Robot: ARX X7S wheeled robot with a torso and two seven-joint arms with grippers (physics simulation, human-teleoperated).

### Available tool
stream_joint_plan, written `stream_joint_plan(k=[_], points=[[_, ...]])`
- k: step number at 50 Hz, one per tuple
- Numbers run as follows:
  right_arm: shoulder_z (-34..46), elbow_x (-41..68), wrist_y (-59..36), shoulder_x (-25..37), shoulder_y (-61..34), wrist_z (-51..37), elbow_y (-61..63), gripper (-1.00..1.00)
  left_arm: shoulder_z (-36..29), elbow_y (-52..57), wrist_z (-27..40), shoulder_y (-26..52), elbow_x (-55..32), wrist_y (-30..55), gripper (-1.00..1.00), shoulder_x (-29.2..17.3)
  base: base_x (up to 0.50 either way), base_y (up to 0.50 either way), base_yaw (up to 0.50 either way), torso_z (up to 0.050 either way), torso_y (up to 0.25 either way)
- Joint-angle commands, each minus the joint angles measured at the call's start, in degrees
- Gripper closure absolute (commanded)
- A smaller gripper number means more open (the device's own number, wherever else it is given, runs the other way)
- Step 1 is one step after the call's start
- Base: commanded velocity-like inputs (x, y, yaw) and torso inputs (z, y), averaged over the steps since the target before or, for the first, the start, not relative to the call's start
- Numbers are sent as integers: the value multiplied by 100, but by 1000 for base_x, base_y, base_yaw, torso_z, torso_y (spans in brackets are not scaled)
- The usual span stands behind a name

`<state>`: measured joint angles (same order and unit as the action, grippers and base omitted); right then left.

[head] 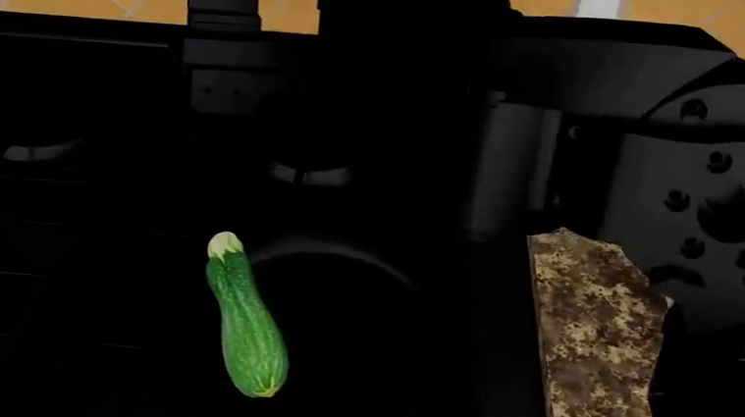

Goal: Pick the zucchini from the pan and place it in the bowl.

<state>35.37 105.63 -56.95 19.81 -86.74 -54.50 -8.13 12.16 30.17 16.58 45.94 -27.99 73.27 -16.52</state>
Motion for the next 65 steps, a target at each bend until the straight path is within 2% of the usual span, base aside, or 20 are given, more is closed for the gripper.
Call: stream_joint_plan(k=[1, 25, 41, 65], points=[[142, 595, -187, -244, 114, -129, -169, -100, 35, -62, -7, -116, 7, -132, -100, -38, 0, 0, 0, 0, 0], [467, 1002, -309, -396, 490, -368, 190, -100, 14, -160, -8, -266, -7, -309, -100, -68, 0, 0, 0, 0, 0], [612, 1484, -242, -174, 779, -998, 776, -100, -105, -365, 7, -302, 45, -517, -100, -32, 0, 0, 0, 0, 0], [823, 1218, -308, -75, 910, -816, 607, -100, -261, -631, -36, -387, 105, -824, -100, -47, 0, 0, 0, 0, 0]])
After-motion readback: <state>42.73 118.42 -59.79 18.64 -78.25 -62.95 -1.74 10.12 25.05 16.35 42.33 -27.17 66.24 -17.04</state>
